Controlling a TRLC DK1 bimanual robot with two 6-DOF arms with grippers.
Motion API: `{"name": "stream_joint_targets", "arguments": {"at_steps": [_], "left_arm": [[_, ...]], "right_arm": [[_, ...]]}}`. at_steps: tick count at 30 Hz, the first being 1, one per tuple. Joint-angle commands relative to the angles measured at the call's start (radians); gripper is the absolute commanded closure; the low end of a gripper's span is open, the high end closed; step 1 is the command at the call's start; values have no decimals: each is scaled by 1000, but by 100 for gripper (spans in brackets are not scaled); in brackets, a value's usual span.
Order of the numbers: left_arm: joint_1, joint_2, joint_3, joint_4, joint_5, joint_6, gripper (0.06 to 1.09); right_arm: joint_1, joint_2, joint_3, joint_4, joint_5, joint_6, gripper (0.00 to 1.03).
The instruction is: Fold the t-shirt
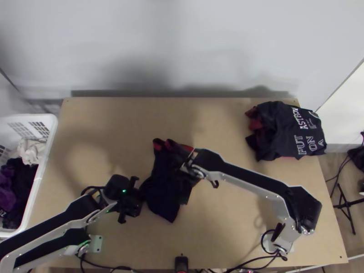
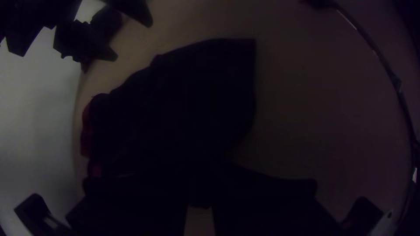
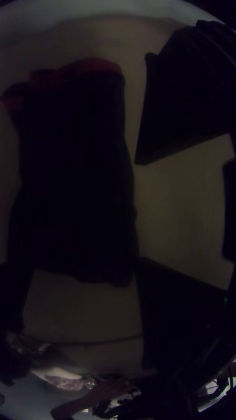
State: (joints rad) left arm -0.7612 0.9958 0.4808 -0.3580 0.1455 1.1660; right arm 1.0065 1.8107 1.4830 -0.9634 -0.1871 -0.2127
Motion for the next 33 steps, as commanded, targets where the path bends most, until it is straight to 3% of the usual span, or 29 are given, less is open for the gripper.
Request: {"name": "stream_joint_targets", "arguments": {"at_steps": [1,12,13,15,19,21,25,33], "left_arm": [[-6,-100,64,-144,28,-74,85],[-9,-240,16,-222,32,-132,83],[-13,-241,8,-211,32,-144,78],[-23,-221,-4,-185,23,-169,42],[-70,-178,-45,-68,-69,-190,19],[-72,-143,-41,-47,-81,-216,12],[-112,-132,-76,30,-138,-244,12],[-128,-112,-111,73,-147,-256,12]], "right_arm": [[-65,-1,19,0,0,-2,5],[-80,38,65,17,0,-4,5],[-80,36,63,17,-2,-4,5],[-78,36,59,17,-2,-2,5],[-77,36,60,17,-2,-2,5],[-77,35,60,17,-2,-2,5],[-75,30,60,17,-2,-2,5],[-75,29,62,17,-2,-2,5]]}}
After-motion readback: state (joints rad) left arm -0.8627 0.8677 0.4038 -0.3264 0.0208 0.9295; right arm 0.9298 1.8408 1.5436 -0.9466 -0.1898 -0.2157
